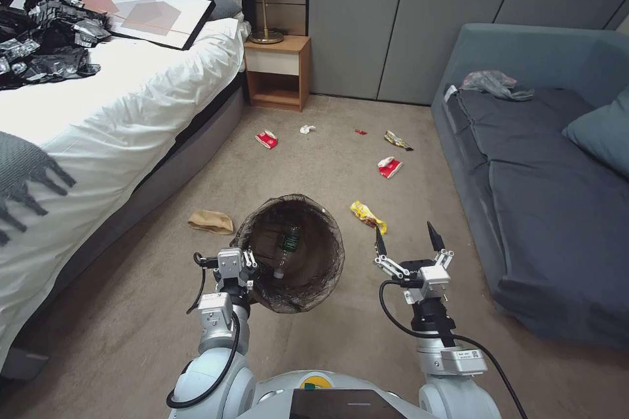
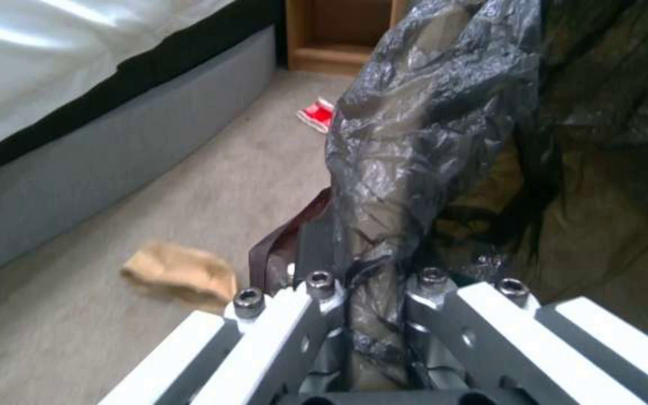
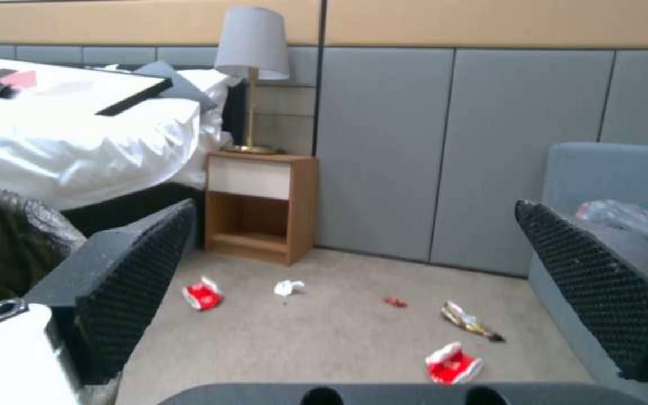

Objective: Pick up the trash bin, then pick up the garbage from the floor and place it into the trash bin.

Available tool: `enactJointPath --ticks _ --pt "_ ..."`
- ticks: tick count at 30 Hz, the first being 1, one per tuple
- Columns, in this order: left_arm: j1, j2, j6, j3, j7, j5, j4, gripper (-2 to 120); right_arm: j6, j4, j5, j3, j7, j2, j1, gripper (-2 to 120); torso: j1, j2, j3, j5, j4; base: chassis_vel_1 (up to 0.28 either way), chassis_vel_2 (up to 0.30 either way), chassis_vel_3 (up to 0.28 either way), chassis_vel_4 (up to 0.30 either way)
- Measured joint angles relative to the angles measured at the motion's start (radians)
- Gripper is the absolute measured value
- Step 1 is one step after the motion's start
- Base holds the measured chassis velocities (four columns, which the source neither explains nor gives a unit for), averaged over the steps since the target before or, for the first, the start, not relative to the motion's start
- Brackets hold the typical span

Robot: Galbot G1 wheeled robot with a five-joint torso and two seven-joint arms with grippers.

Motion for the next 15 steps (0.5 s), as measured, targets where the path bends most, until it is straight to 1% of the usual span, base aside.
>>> enactJointPath --ticks 6,8,10,14,15 --pt "0.0 0.0 0.0 0.0 0.0 0.0 -0.001 3 0.0 0.0 0.0 0.0 -0.001 0.0 0.0 100 0.0 0.0 0.0 0.0002 0.0003 -0.247 0.259 0.253 -0.259" --pt "0.0 0.0 0.0 0.0 0.0 0.0 -0.001 3 0.0 0.0 0.0 0.0 -0.001 0.0 0.0 100 0.0 0.0 0.0 -0.0002 0.0001 -0.328 0.314 0.293 -0.292" --pt "0.0 0.001 0.001 0.0 0.0 0.0 -0.001 3 0.0 0.0 0.001 0.0 -0.001 0.0 0.0 100 0.0 0.0 0.0 0.0004 0.0001 -0.322 0.321 0.295 -0.32" --pt "0.0 0.001 0.001 0.0 0.0 0.0 -0.001 3 0.0 0.0 0.001 0.001 -0.001 0.0 -0.001 100 0.0 0.0 0.0 -0.0003 0.0002 -0.319 0.335 0.335 -0.332" --pt "0.0 0.001 0.001 0.0 0.0 0.0 -0.001 3 0.0 0.0 0.001 0.0 -0.001 0.0 -0.001 100 0.0 0.0 0.0 0.0001 0.0001 -0.322 0.322 0.32 -0.314"
